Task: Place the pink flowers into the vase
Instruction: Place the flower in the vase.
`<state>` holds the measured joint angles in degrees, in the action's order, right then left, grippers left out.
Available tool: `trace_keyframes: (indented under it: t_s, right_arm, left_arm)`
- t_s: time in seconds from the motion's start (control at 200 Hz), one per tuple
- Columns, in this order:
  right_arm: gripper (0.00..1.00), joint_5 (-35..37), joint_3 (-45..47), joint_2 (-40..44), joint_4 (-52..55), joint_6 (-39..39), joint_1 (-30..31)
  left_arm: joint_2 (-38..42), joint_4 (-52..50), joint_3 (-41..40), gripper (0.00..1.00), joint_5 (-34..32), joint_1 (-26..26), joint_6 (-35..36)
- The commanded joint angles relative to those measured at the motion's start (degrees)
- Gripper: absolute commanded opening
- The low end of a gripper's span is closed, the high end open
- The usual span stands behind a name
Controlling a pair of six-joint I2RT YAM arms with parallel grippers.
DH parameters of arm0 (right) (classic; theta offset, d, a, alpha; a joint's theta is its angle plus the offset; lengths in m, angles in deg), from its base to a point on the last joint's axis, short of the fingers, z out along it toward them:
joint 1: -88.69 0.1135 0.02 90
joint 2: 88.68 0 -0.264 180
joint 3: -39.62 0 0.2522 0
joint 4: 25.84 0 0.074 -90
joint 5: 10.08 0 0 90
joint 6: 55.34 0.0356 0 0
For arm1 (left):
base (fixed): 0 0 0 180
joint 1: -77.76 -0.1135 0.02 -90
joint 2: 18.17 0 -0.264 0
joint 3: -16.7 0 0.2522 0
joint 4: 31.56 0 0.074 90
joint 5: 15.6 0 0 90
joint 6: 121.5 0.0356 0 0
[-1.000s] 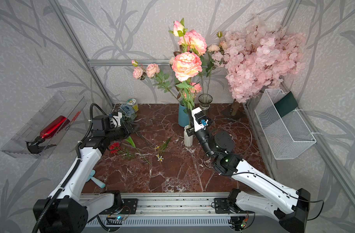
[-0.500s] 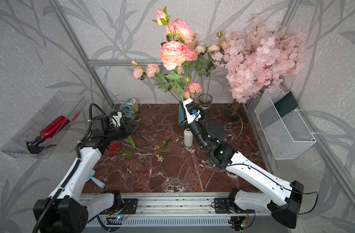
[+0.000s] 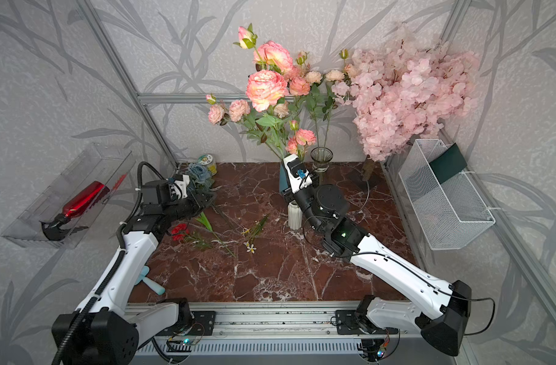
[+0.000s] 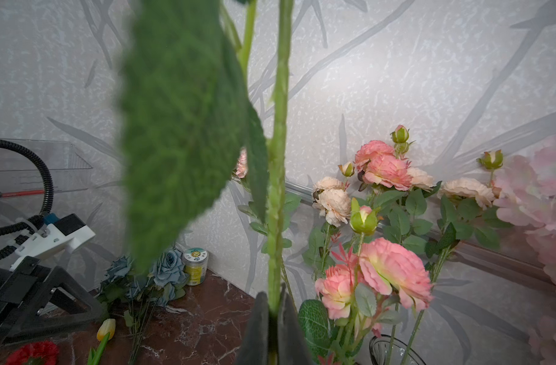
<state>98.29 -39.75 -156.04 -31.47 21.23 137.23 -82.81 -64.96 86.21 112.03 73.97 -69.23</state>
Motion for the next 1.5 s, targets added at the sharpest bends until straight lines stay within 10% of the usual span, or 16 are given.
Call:
trace_keyframes:
  t_s: [0.0, 1.495]
  right_arm:
    - [0.00, -1.7, -1.8, 0.4, -1.5, 1.3, -0.5]
    - [0.00, -10.4, -1.7, -11.0, 12.3, 6.3, -8.3]
  left_arm:
    - [0.7, 2.0, -0.7, 0.43, 1.2, -0.7, -0.7]
    - [0.6, 5.0, -1.6, 0.43, 4.4, -3.1, -2.6]
